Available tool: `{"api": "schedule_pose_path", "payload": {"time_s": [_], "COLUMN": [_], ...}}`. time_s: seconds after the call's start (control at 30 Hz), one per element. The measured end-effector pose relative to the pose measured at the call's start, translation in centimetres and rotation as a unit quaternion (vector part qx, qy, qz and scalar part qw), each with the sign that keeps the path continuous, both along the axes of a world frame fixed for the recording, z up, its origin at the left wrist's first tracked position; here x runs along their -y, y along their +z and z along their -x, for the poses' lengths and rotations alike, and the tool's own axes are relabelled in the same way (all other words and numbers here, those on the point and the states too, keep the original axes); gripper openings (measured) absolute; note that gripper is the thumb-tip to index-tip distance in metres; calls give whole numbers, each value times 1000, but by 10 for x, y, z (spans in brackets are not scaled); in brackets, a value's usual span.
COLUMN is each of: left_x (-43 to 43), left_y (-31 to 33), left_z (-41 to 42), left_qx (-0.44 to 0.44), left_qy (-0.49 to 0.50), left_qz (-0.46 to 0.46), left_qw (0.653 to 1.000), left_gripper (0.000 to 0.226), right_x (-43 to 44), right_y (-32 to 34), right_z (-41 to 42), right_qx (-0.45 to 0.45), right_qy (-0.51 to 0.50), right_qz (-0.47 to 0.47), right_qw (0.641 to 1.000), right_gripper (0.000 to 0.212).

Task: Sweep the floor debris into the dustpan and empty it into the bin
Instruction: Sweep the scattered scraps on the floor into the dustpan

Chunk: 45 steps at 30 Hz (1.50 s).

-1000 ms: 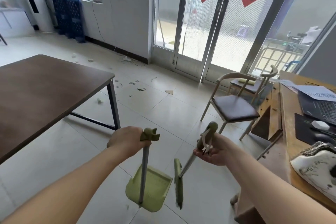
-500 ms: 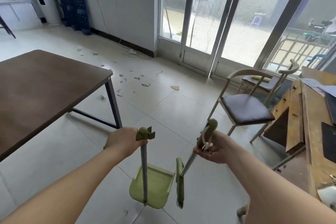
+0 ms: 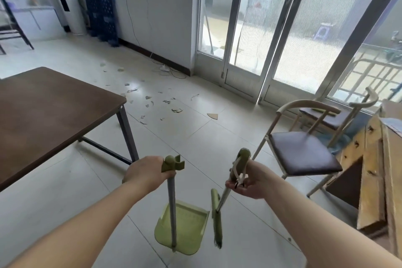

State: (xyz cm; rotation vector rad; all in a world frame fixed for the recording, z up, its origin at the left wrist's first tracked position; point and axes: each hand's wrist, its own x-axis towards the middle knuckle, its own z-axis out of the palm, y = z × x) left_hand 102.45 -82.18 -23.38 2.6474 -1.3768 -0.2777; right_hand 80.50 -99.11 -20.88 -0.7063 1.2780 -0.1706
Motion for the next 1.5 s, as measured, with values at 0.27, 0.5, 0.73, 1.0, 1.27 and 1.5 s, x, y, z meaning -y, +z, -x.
{"api": "schedule_pose_path", "payload": {"time_s": [0.27,0.5,0.73,1.0,1.27,1.5], "left_x": [52,90,136,201,251,299], "left_y": [0,2,2,4,-1,-2], "left_z": [-19,-42,-83,-150,-209,-240], "left_qx": [-8,-15,-28,-42,-39,-22], "left_qy": [33,46,44,36,38,39], "left_qz": [13,10,7,0,-2,-13], "left_qw": [999,999,999,998,999,999], "left_gripper": [37,38,33,37,38,39], "right_x": [58,100,149,216,274,321], "right_y": [-2,-9,-14,-6,-12,-16], "right_z": [-24,-52,-97,-170,-225,-254], "right_qx": [-4,-13,-3,-16,-17,-1], "right_qy": [19,31,44,50,36,28], "right_qz": [-4,-4,7,12,6,7], "right_qw": [1000,999,999,999,999,1000], "right_gripper": [25,25,19,17,18,18]}}
